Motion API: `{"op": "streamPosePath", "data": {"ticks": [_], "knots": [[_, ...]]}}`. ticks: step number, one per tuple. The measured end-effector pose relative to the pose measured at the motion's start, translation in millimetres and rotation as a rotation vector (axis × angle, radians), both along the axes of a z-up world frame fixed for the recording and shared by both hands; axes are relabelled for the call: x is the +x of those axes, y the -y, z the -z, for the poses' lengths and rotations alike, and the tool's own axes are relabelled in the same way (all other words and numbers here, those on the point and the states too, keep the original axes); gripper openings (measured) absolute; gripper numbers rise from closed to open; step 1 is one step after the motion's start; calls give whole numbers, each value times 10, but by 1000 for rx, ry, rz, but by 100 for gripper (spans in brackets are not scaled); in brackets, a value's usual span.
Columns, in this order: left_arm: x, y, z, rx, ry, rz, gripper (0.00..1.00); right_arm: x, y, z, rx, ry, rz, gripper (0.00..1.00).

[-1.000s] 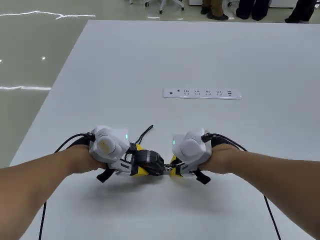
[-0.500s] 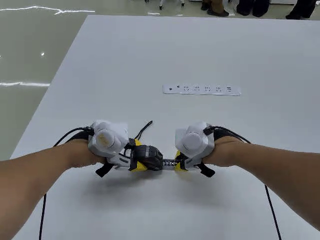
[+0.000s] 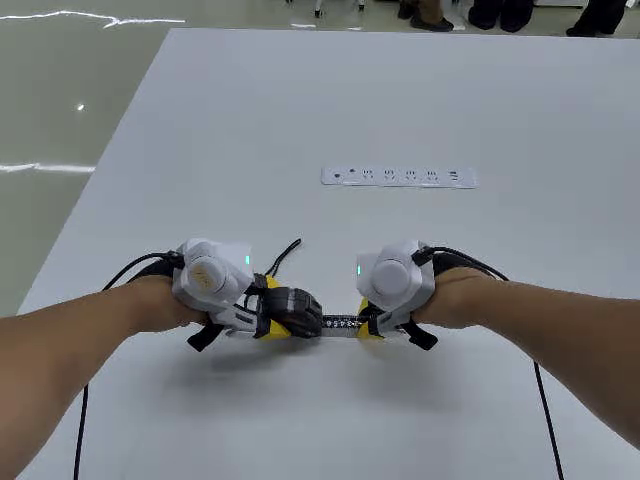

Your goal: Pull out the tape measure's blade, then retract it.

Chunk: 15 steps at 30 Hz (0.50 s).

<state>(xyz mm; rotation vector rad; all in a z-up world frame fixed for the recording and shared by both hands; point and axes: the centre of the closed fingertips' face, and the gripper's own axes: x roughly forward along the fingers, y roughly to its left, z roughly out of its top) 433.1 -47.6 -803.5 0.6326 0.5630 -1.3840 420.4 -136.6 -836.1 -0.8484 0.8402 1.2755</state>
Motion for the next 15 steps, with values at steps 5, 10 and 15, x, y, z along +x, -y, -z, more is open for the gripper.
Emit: {"op": "streamPosePath", "data": {"ticks": [5, 10, 15], "knots": [[0, 0, -2, -1, -3, -3, 29, -7, 45, 2, -8, -3, 0, 13], [3, 0, -5, -5, -4, -9, 30, -13, 106, 1, -22, 1, -3, 13], [0, -1, -5, -5, -3, -9, 30, -14, 178, 5, -39, 4, -2, 13]]}}
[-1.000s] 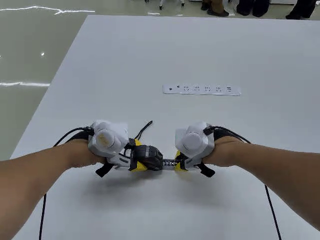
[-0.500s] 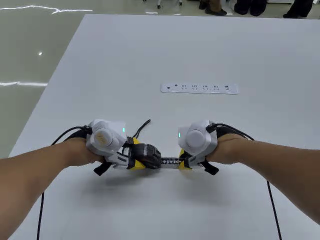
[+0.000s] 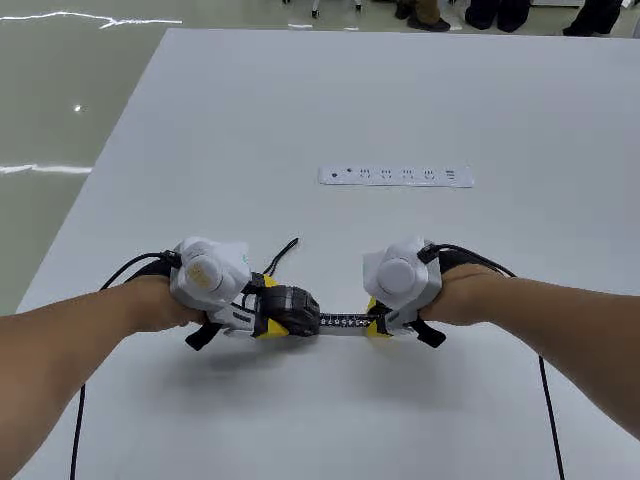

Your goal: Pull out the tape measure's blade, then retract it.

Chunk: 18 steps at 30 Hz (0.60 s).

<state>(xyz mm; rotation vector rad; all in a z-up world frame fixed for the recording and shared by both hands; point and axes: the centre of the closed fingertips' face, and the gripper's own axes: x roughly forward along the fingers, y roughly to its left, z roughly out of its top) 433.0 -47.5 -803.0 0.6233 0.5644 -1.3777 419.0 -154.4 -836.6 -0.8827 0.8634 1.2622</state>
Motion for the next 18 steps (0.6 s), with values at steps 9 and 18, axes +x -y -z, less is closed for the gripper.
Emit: {"op": "streamPosePath", "data": {"ticks": [9, 18], "knots": [[6, 2, -1, 0, -6, -3, 30, -15, 113, -3, -16, -4, 3, 13], [4, 0, 2, 12, -6, 4, 30, -19, 233, -4, -34, -4, 3, 13]]}}
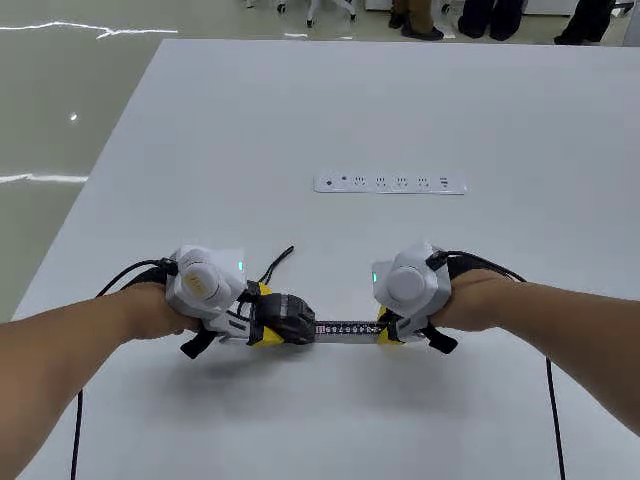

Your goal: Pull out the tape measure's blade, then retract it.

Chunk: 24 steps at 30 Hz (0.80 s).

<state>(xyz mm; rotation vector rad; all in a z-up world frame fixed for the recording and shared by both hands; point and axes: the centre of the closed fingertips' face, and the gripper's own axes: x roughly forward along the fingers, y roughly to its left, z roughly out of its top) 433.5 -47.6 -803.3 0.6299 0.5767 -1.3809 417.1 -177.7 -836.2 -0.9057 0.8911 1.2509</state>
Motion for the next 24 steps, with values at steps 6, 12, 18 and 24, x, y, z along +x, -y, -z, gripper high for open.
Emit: {"op": "streamPosePath", "data": {"ticks": [6, 12, 18, 24], "knots": [[5, -1, 0, 1, 2, 1, 30, -20, 136, -5, -15, -5, 7, 13], [1, 2, -1, 5, 6, 5, 29, -28, 174, -3, -17, -6, 4, 13], [0, -2, 2, 9, 6, 7, 29, -34, 244, -2, -24, -11, 6, 13], [1, -2, 4, 9, 5, 9, 29, -35, 297, -1, -28, -13, 10, 13]]}}
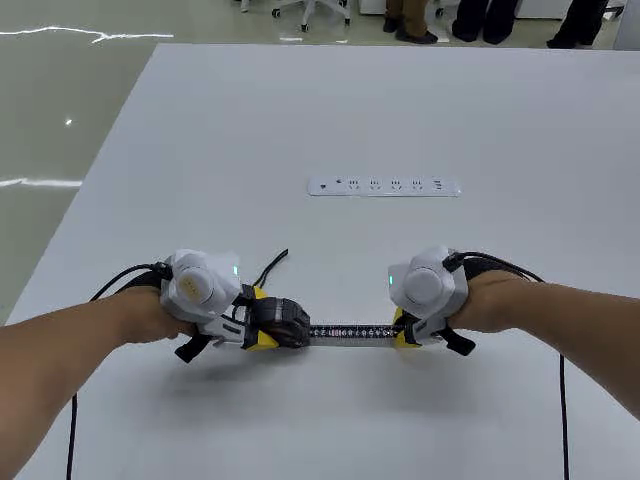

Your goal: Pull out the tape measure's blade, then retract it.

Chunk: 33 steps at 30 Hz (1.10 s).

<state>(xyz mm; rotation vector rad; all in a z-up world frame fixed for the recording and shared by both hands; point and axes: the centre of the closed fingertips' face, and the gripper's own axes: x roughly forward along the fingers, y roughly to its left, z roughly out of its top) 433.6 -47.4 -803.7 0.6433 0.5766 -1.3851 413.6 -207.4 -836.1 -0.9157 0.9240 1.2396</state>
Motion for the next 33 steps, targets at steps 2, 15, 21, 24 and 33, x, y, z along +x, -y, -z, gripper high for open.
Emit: {"op": "streamPosePath", "data": {"ticks": [2, 15, 21, 24, 33], "knots": [[3, -1, 2, 3, -1, 0, 29, 2, 14, -1, 0, 2, -3, 12], [-1, 6, 3, 11, 4, 4, 29, 4, 125, -1, -18, 7, 0, 12], [-7, 5, 1, 13, 3, 3, 29, -4, 209, -4, -25, 5, 7, 12], [-7, 4, 1, 12, 2, 2, 29, -7, 235, -3, -29, 6, 5, 12], [-7, 2, 2, 13, -2, -2, 29, -19, 315, -1, -41, 2, 7, 13]]}}
